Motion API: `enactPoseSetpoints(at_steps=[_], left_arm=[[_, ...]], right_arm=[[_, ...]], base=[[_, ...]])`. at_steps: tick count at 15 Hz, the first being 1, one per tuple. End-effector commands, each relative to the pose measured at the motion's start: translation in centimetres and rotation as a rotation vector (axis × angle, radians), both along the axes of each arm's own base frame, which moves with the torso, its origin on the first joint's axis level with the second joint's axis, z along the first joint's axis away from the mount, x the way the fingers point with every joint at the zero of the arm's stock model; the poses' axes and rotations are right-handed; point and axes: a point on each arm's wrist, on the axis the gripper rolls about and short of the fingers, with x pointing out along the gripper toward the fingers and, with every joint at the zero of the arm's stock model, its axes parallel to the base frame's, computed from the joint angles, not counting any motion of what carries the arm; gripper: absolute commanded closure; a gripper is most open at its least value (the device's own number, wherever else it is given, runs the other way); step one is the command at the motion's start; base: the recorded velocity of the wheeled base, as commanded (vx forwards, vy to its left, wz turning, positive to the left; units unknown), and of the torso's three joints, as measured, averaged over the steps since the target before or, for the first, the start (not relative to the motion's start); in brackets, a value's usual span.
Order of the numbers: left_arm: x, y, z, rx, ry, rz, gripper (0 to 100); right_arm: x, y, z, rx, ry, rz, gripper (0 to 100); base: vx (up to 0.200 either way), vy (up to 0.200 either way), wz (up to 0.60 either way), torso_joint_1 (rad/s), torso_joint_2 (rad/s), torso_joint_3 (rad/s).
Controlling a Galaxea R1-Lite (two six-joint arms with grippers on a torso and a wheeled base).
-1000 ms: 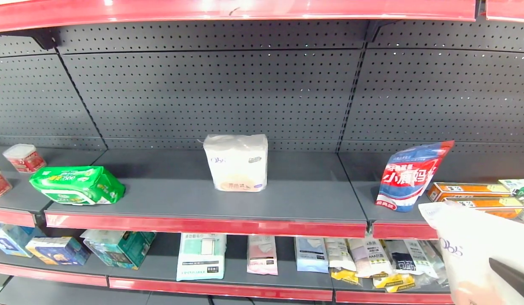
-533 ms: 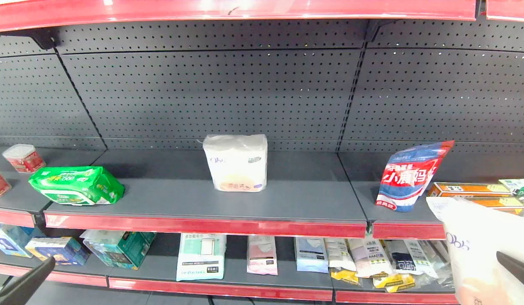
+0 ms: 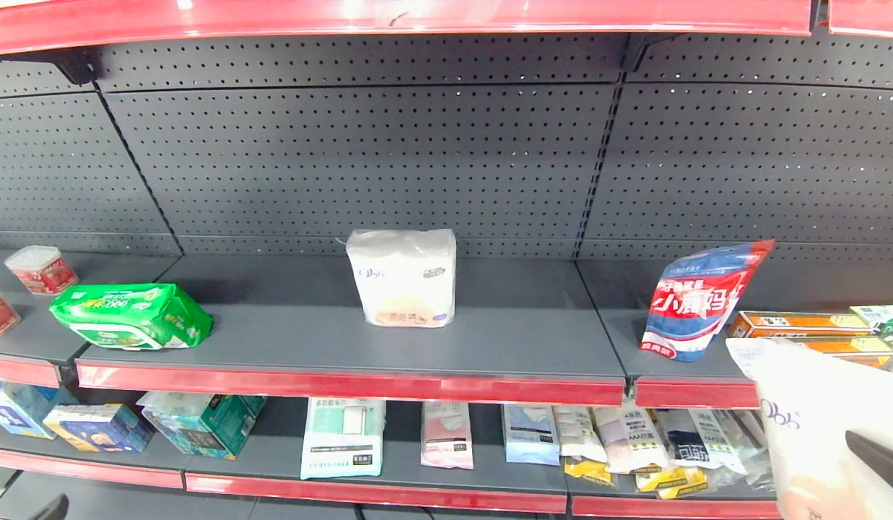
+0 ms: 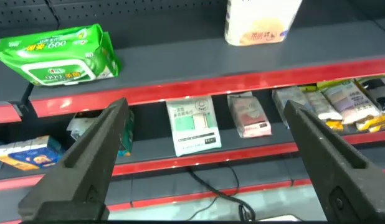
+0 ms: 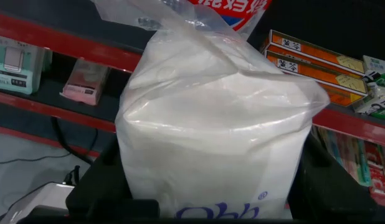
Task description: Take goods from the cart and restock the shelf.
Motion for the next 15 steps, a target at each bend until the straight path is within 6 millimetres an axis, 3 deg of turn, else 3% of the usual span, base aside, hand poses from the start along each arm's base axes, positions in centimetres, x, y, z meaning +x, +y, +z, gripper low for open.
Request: enactPoseSetpoints(at_steps=[1,4,11,15], left_arm=[[-0.5,0.1,0.0,-0.004,-0.028,-0.002,0],[-0.5,0.1,-0.1,-0.004,-0.023,-0.005,0],[-0.2,0.0,-0.3,0.0,-0.005,-0.005,0],[1.9,-0.2,0.1,-0.009,0.06,-0.003,0]], right_arm=[[0.0,0.0,0.0,-0.004,0.001,-0.007,100],[0.0,0.0,-0.3,-0.007,0.01,-0.014,100],[-0.1,0.0,-0.4,-0.007,0.009,-0.013,100],[-0.6,-0.1,-0.3,-0.004,-0.016,-0.015,100]], base=[[0.2,0.0,0.0,0.002,0.01,0.002],[0.2,0.0,0.0,-0.006,-0.01,0.004],[0.0,0.0,0.0,0.0,0.0,0.0],[0.0,0.0,0.0,0.0,0.0,0.0]])
